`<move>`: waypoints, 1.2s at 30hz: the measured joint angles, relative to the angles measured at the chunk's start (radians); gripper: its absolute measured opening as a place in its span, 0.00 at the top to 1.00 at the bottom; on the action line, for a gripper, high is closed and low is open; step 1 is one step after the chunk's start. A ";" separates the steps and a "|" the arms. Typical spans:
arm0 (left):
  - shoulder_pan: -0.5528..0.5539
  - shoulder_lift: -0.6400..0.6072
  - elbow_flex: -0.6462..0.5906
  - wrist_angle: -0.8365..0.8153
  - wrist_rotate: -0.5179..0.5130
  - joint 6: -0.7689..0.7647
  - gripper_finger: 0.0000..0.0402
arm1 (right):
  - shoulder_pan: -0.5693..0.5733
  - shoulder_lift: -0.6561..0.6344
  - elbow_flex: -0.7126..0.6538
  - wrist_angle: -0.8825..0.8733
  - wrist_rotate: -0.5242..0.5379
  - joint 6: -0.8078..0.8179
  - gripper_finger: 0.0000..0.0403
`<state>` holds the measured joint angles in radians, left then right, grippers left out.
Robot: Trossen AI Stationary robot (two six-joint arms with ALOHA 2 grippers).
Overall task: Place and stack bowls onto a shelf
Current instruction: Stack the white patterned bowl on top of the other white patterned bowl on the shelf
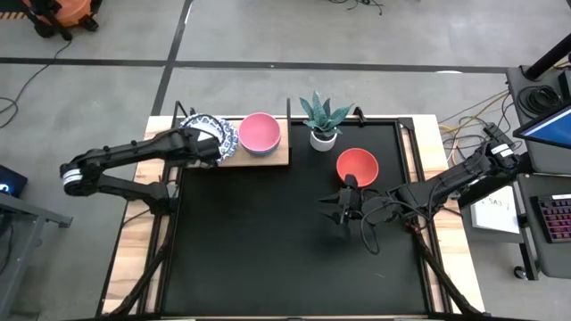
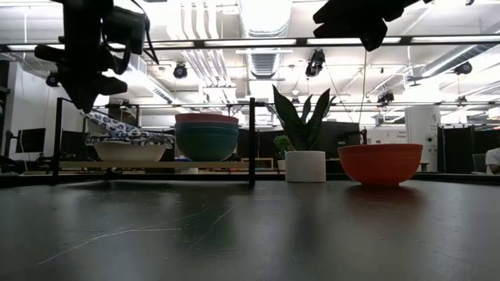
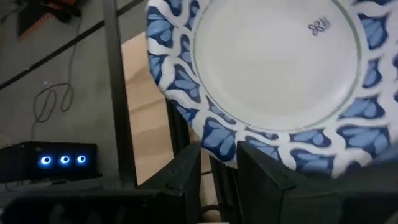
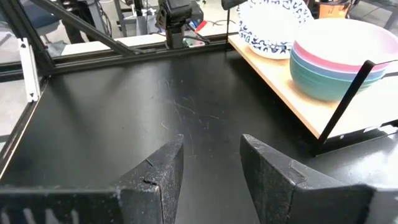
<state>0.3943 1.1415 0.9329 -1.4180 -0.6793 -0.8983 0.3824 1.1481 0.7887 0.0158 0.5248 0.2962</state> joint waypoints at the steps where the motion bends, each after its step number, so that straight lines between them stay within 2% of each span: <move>1: 0.000 0.008 0.000 0.001 -0.011 -0.011 0.79 | -0.001 0.000 0.000 0.000 0.000 0.000 0.63; 12: -0.002 0.122 -0.017 0.063 -0.046 -0.024 0.79 | -0.002 0.000 0.000 0.001 0.001 0.008 0.63; 20: -0.003 0.180 -0.017 0.174 -0.037 0.072 0.79 | -0.002 0.000 0.000 -0.002 0.001 0.008 0.63; 26: -0.012 0.143 -0.017 0.079 0.014 0.053 0.79 | -0.003 0.000 0.000 -0.003 0.001 0.002 0.63; 36: -0.012 0.037 -0.017 0.037 -0.026 0.052 0.79 | -0.039 0.000 0.000 0.000 0.002 -0.008 0.63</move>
<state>0.3820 1.1783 0.9157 -1.3807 -0.7049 -0.8463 0.3439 1.1481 0.7887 0.0158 0.5270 0.2886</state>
